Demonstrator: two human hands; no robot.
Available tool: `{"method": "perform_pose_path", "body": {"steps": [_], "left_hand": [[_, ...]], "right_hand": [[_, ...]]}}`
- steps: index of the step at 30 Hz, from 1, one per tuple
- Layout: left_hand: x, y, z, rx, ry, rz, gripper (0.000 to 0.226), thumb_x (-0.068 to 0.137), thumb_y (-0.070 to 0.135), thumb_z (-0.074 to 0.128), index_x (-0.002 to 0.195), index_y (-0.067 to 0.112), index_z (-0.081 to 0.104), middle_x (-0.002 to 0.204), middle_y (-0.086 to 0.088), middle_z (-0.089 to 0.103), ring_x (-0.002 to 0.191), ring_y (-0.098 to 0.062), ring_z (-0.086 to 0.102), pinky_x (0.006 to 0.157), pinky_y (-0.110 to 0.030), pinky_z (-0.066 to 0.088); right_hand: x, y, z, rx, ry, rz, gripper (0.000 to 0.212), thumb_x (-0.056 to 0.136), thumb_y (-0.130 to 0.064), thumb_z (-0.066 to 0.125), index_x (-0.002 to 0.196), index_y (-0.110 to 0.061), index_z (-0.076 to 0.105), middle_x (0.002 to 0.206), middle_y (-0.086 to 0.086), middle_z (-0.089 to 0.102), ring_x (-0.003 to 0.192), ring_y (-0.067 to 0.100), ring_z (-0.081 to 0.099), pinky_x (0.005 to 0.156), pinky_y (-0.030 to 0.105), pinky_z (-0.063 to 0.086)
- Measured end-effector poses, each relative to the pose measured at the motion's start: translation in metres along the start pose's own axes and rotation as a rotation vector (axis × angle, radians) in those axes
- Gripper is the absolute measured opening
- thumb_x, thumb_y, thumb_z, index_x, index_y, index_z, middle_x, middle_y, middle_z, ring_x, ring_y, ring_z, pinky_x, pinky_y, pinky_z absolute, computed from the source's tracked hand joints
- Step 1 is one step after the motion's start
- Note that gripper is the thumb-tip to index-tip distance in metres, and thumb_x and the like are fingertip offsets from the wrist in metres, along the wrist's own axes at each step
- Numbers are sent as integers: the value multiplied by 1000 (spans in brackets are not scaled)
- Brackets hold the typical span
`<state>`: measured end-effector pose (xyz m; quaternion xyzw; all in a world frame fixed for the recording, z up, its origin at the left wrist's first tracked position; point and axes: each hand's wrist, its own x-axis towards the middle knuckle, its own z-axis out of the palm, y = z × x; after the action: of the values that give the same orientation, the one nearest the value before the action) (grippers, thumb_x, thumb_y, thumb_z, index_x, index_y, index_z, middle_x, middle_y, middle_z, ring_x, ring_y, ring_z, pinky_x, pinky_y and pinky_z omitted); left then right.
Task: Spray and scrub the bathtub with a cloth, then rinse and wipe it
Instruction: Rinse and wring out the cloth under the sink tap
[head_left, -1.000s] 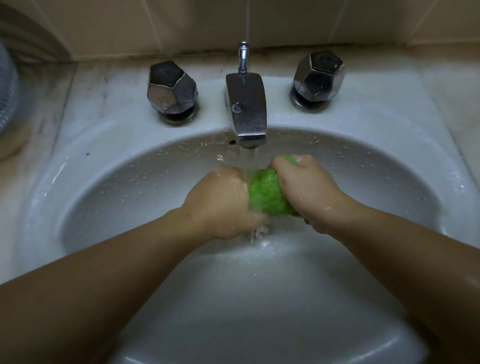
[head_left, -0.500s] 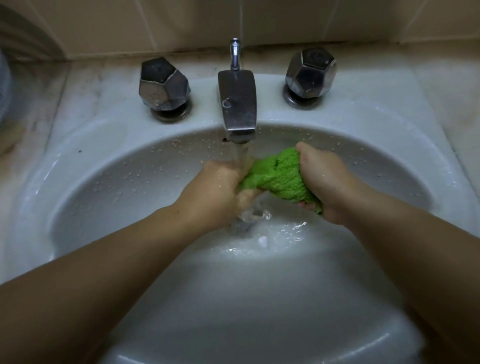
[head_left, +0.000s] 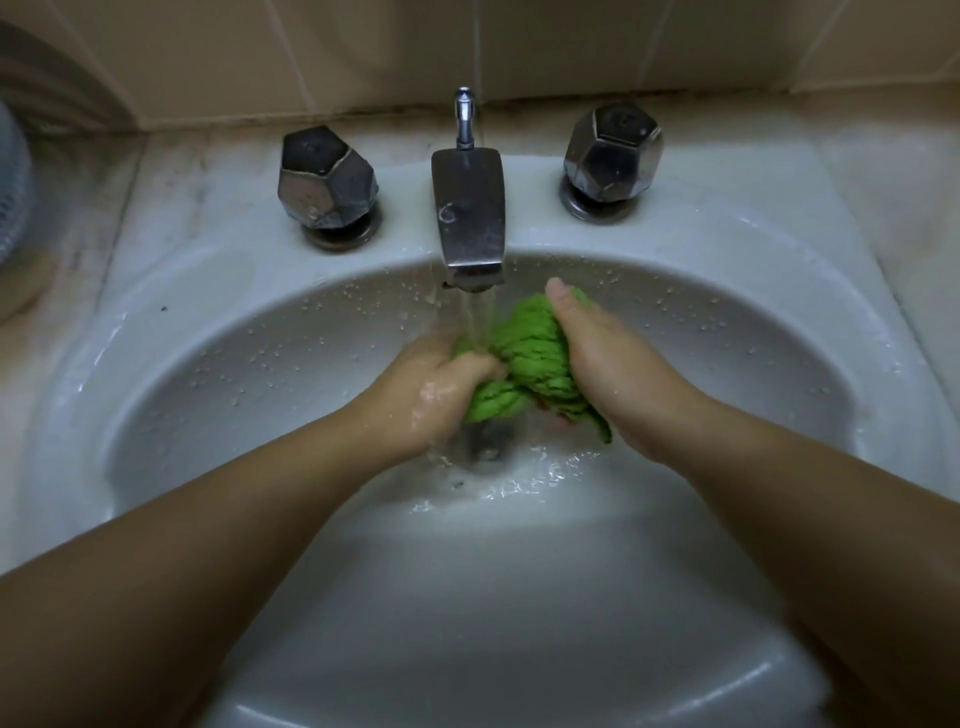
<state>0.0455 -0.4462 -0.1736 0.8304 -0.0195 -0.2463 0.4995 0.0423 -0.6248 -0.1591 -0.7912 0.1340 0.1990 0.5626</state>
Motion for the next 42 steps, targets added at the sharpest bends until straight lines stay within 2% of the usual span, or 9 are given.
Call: {"method": "perform_pose_path", "body": {"steps": [3,6,9,15,19,28,32,36,42], "left_hand": [[-5,-1,3,-346,-30,-159,27,88,19,57,113,28,62,116,-12,71,103,-32,72,98,-46,58],[-11,3,4,-755,-53,-179,78,63,-2,56,136,24,48,132,-23,61,112,-46,67,90,-61,58],[-17,9,9,-874,-43,-193,49,82,24,64,131,19,63,126,-21,69,117,-42,67,100,-61,54],[-15,1,31,-146,415,33,38,105,55,40,93,27,63,90,2,71,85,-17,69,75,-42,59],[-9,-6,29,-163,450,35,30,103,45,43,90,25,61,85,1,68,85,-25,67,75,-53,58],[-12,2,23,-285,465,70,25,99,17,49,80,6,61,70,-7,63,62,-8,52,53,-20,42],[-11,1,24,-315,442,120,23,87,24,41,74,18,60,67,5,60,69,-14,57,61,-35,48],[-11,-2,24,-323,431,75,19,90,23,42,81,18,58,74,-5,63,74,-30,59,66,-48,50],[-6,-4,21,-391,391,-145,13,101,17,43,96,11,53,83,-3,60,77,-18,58,63,-30,47]], "right_hand": [[-4,5,8,58,-15,-95,30,100,-61,50,123,-41,48,103,-2,71,82,15,75,69,45,65],[-11,5,15,2,157,-239,21,106,-38,52,125,-43,43,88,-14,65,75,-5,66,64,15,52],[-17,0,30,9,200,-221,12,107,-31,49,115,-38,54,92,-13,66,82,0,64,65,20,48],[-10,6,64,-114,187,-80,35,108,-51,34,92,-31,59,85,-5,65,76,9,60,66,31,42],[-4,5,65,-96,170,-43,41,106,-59,37,87,-33,62,76,-6,68,64,8,65,49,17,43],[-4,2,60,-91,194,-207,50,104,-47,46,60,-27,56,57,-16,61,56,2,56,47,15,36],[-2,-1,51,-130,116,-290,35,90,-35,44,57,-25,50,51,-10,53,51,6,49,49,22,35],[-4,-1,51,-244,117,-379,19,92,-34,40,78,-30,52,68,-8,58,63,13,55,57,37,45],[-3,10,49,-484,65,-530,22,105,-25,44,119,-17,60,98,4,66,85,25,64,74,40,53]]}}
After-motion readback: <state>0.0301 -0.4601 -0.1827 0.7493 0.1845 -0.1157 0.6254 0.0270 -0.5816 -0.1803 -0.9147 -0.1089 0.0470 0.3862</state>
